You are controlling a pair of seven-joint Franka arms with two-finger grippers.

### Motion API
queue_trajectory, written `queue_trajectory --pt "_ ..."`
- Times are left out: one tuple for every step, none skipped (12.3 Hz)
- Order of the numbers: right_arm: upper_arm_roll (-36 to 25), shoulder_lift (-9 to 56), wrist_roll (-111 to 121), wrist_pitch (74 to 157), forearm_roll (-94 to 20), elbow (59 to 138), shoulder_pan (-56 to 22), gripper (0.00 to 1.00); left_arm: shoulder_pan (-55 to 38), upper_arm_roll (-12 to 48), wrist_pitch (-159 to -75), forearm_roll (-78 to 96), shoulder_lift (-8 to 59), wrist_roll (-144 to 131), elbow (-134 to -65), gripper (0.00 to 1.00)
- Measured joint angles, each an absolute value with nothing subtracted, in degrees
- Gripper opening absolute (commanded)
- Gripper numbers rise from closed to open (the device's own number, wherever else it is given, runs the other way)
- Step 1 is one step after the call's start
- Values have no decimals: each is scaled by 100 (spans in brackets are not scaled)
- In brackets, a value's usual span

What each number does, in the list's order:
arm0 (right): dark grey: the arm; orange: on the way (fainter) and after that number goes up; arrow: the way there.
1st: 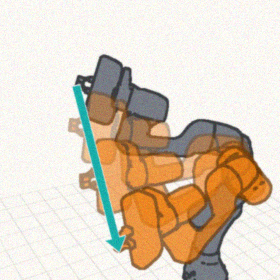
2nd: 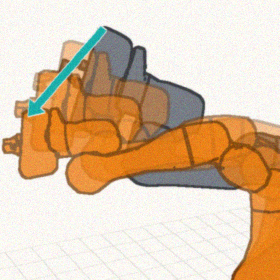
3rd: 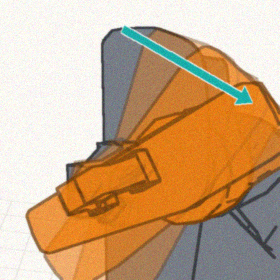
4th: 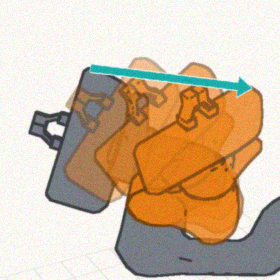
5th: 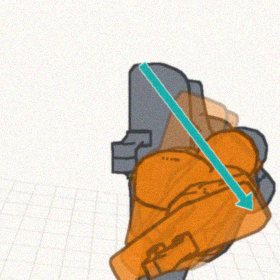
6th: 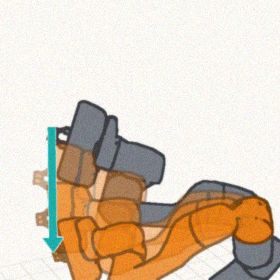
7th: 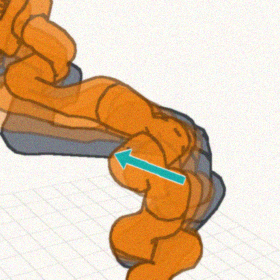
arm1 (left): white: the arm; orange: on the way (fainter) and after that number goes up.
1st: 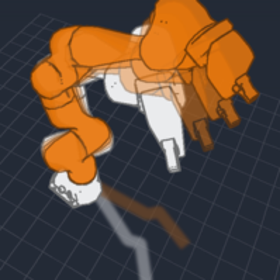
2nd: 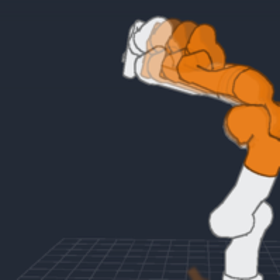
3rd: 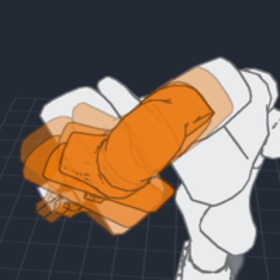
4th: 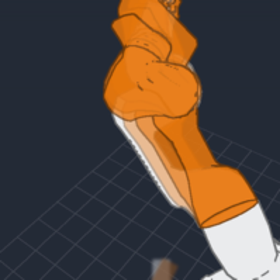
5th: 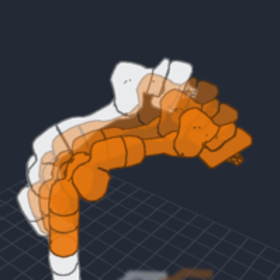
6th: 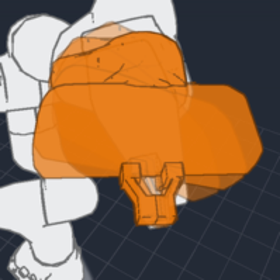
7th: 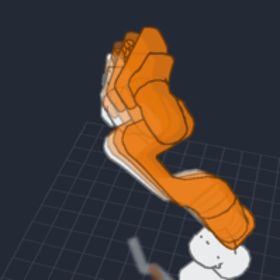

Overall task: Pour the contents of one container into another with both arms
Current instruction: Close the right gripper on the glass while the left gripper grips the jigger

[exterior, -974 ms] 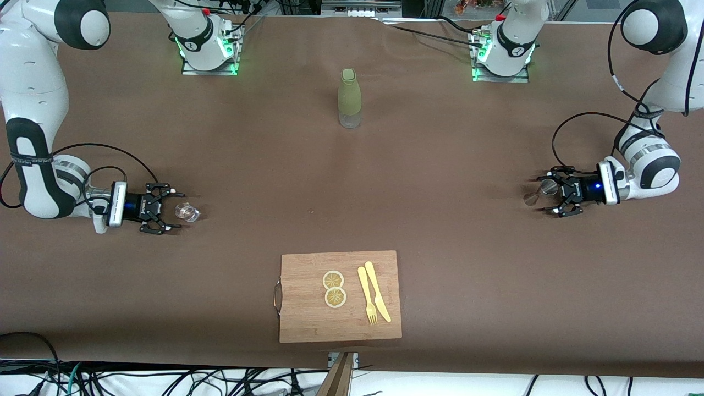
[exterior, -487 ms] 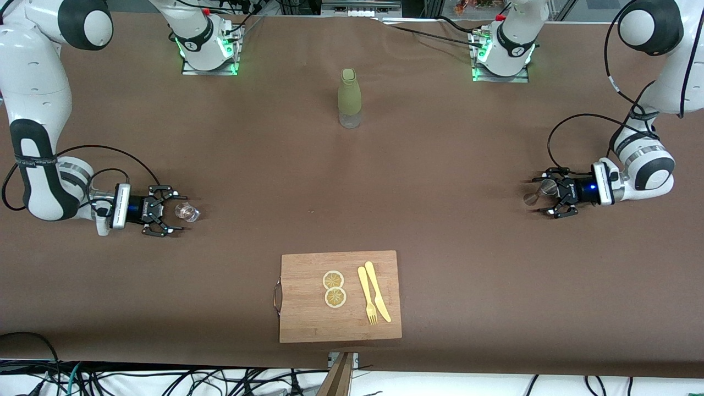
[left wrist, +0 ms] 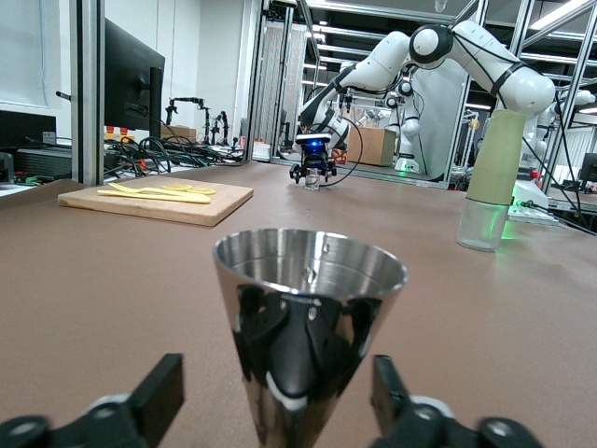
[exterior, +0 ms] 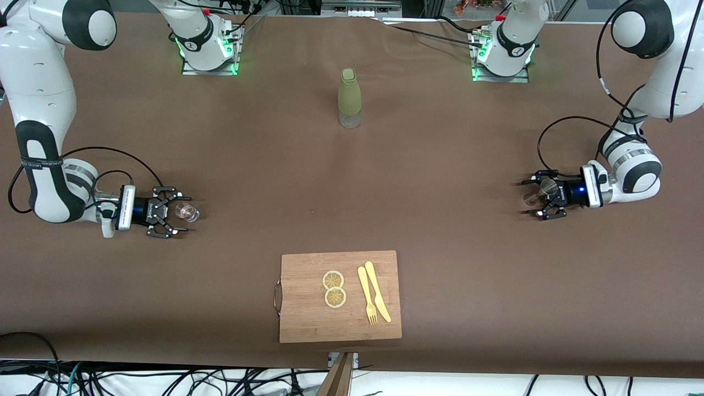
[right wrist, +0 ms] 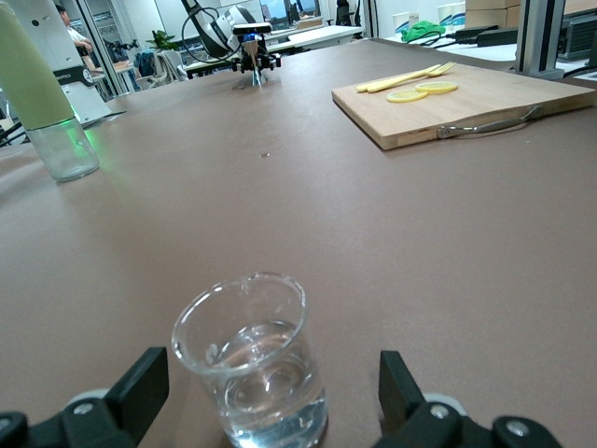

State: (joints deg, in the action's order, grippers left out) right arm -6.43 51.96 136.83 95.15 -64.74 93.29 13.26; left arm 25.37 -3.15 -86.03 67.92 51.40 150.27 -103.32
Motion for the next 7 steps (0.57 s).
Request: queue_trajectory --pt "-643 5196 13691 9516 -6474 9326 1326 100 2537 -318 -8603 6792 5140 15036 -10332 35" --pt "-643 5196 13698 9516 -6474 9326 1326 100 2537 -322 -8603 6792 5141 15040 -10332 21" --pt "-643 5196 13703 9516 -6474 9325 1326 100 2537 -322 -8603 6792 5141 15042 -10332 9" --pt "-643 5196 13706 9516 -6474 9325 1326 99 2535 -322 -8609 6792 5141 15044 -10332 4" --pt "-643 5196 13716 9517 -6474 9325 1326 99 2534 -322 -8619 6792 5142 15046 -10333 0" --pt "-643 5197 13746 9517 -6474 9318 1326 97 2532 -322 -8626 6793 5142 15050 -10333 0" --pt "-643 5196 13769 9518 -6474 9293 1326 95 2530 -322 -8625 6793 5142 15055 -10333 0"
